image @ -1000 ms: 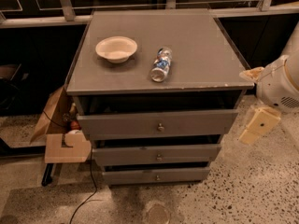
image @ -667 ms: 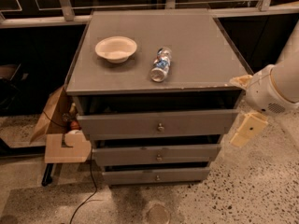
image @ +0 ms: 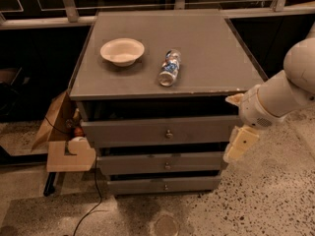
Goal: Open top drawer
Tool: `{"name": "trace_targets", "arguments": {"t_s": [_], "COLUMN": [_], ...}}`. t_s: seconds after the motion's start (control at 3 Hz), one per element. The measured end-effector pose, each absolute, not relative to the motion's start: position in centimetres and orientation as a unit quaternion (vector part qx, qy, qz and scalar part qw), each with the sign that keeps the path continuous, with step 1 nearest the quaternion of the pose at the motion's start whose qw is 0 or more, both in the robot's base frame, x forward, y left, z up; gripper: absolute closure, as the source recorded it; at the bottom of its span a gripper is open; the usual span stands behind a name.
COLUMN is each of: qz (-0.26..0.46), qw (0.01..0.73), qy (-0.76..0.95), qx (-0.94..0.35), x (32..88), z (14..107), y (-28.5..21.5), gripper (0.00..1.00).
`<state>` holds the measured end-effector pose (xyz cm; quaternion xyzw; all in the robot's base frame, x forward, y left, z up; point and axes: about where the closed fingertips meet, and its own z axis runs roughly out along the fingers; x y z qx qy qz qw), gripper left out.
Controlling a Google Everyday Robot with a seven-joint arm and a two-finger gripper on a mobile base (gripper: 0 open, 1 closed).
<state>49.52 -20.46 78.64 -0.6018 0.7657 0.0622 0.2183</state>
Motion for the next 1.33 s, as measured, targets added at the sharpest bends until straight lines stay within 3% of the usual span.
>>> {"name": "trace_targets", "arguments": {"t_s": [1.33], "qz": [0.052], "qw": [0.241], "qy": [0.735], "qx": [-0.632], "x": [52.7], "z": [75.0], "y": [-19.1], "gripper": [0.0]}}
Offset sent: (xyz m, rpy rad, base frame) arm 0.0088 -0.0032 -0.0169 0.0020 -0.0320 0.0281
